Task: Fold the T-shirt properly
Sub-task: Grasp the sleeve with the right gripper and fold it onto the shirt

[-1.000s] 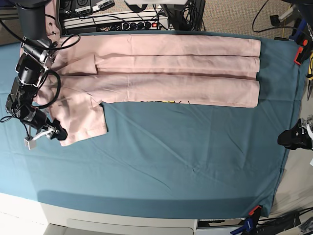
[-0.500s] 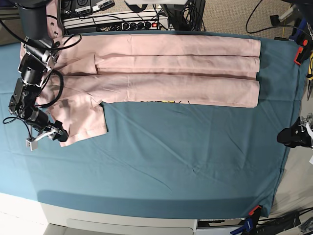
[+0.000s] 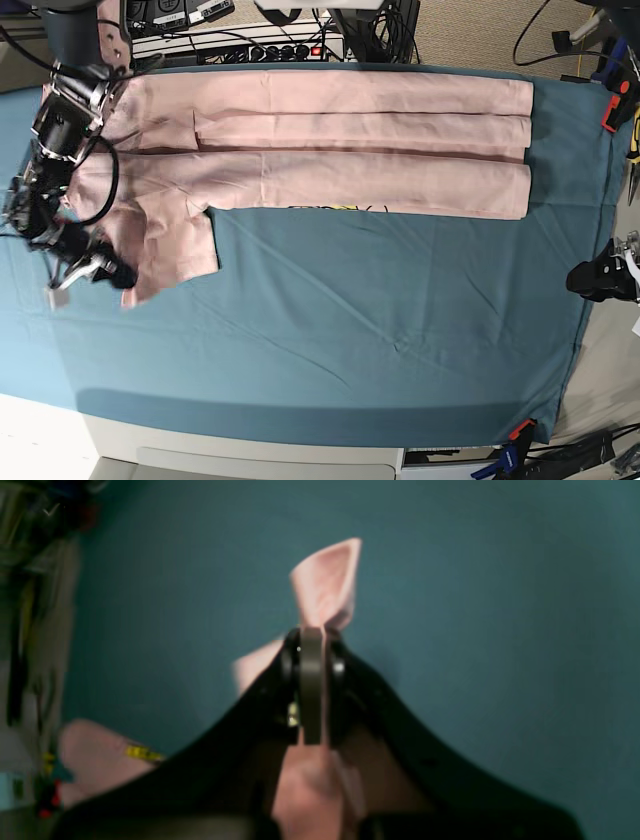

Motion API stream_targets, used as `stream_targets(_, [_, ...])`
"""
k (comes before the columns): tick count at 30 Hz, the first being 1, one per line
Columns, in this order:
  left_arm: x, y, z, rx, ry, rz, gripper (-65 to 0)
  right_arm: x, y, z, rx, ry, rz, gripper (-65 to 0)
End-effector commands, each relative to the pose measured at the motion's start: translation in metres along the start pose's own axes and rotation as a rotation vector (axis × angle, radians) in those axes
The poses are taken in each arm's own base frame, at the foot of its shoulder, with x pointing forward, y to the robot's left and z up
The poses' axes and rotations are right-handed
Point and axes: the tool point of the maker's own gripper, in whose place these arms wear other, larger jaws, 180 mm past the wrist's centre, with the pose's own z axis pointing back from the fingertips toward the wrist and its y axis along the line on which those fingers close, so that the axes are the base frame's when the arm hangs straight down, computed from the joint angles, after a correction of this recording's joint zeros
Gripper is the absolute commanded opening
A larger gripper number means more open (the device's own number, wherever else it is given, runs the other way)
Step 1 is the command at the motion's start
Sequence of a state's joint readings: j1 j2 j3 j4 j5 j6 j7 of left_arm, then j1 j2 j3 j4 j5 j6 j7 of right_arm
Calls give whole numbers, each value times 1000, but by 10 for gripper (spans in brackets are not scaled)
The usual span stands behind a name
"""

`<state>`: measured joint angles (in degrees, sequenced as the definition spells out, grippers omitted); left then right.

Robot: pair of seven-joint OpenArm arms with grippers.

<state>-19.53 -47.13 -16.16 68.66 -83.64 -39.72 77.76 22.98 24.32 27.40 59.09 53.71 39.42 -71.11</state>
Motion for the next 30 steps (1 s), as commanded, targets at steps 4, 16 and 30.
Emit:
stream_targets(4, [22, -1, 12, 7, -56, -37, -358, 5, 51, 28, 53, 9, 231, -650])
stream_targets(16, [22, -1, 12, 7, -57, -37, -358, -127, 111, 56, 137, 205, 331, -650])
stream_targets(30, [22, -1, 12, 7, -57, -37, -358, -165, 136, 76, 257, 235, 236, -650])
